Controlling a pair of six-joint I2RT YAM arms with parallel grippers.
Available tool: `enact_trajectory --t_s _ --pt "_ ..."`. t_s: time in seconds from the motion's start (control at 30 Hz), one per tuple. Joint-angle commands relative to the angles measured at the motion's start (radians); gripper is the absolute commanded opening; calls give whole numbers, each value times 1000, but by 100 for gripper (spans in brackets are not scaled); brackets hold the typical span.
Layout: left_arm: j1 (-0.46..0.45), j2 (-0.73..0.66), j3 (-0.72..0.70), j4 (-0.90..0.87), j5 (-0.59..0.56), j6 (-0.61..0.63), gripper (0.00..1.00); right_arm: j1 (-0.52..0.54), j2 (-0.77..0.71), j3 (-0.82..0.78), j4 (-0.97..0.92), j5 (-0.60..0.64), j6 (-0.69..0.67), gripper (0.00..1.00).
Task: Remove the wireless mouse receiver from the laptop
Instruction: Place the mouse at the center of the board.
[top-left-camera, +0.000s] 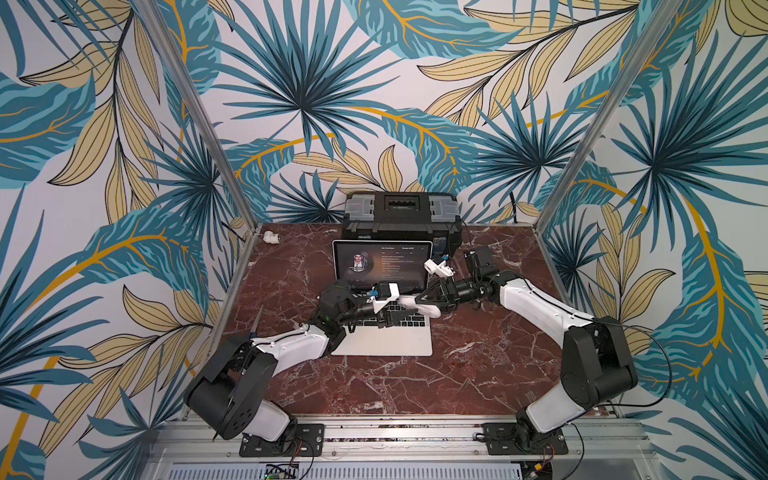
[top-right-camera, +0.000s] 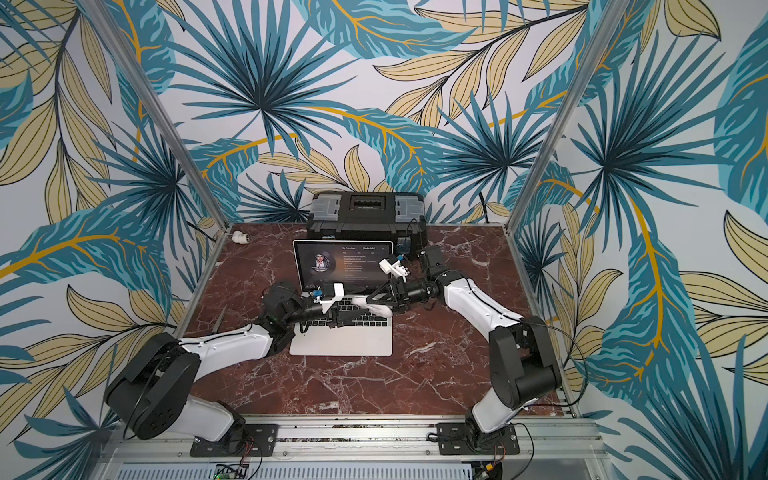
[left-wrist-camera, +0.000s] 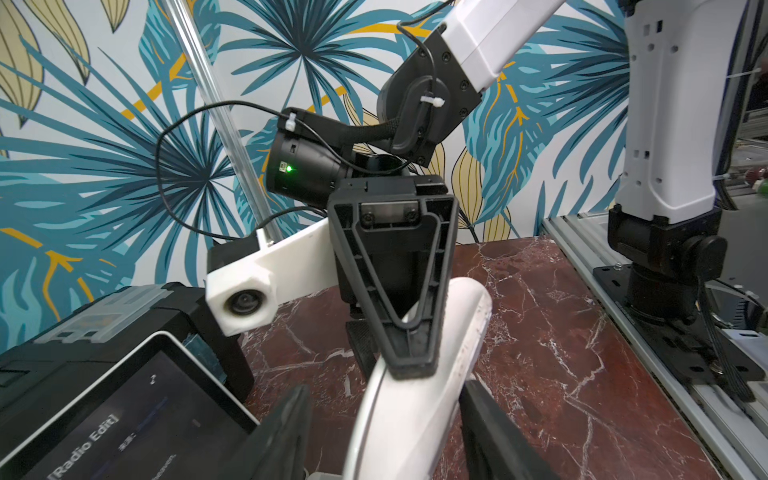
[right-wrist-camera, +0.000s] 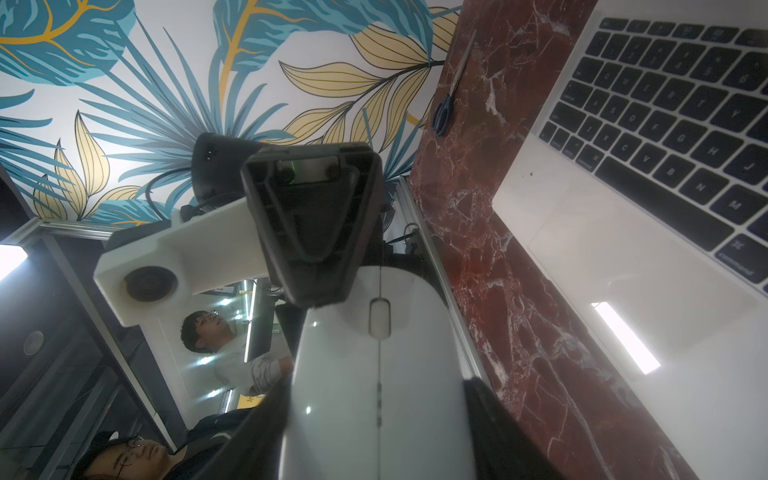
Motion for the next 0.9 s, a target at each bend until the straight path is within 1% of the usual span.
enact_trajectory --t_s 0.0,0.07,0.13,0.2,0.27,0.3,0.37,0.4,0.43,0.47,0.53,0.57,0.6,0.63,0.67,0.73,0.8,0.87 --pt "-1 21 44 3 26 -13 52 20 -10 19 42 -28 31 34" --pt "-2 21 36 2 21 -13 50 19 -12 30 42 -23 38 34" --pt "-1 16 27 -1 14 -11 43 19 -14 40 43 -18 45 34" --pt "0 9 19 -5 10 -9 32 19 -16 48 44 -21 49 34" --pt "-1 -2 16 -18 6 -5 27 19 -13 54 44 -16 55 35" --pt "0 -9 16 -31 5 -2 21 19 -11 58 45 -12 57 36" --pt "1 -30 23 -72 -8 -1 5 18 -5 62 44 5 62 43" --pt "1 -42 30 -104 -9 1 0 18 -1 67 44 10 65 47" --pt "1 -54 38 -134 -8 3 0 17 2 70 44 13 68 53" --pt "1 -67 47 -173 -7 0 0 16 2 74 41 25 69 62" --pt "2 -100 57 -256 5 -3 0 8 -5 88 40 45 62 68" --pt "3 -120 58 -292 -4 -21 0 2 -15 98 23 63 38 73" --pt "7 -141 60 -335 6 -43 0 -7 -27 108 -9 97 -9 79" --pt "13 -161 61 -380 21 -60 0 -19 -41 120 -44 135 -58 84" --pt "22 -185 63 -430 27 -96 0 -39 -55 136 -97 193 -119 90" --pt "42 -228 66 -530 31 -190 0 -75 -82 165 -164 337 -215 93" --pt "60 -260 57 -579 82 -321 0 -95 -113 171 -182 518 -311 92" --pt "65 -282 48 -654 102 -454 0 -96 -138 151 -179 700 -459 91"
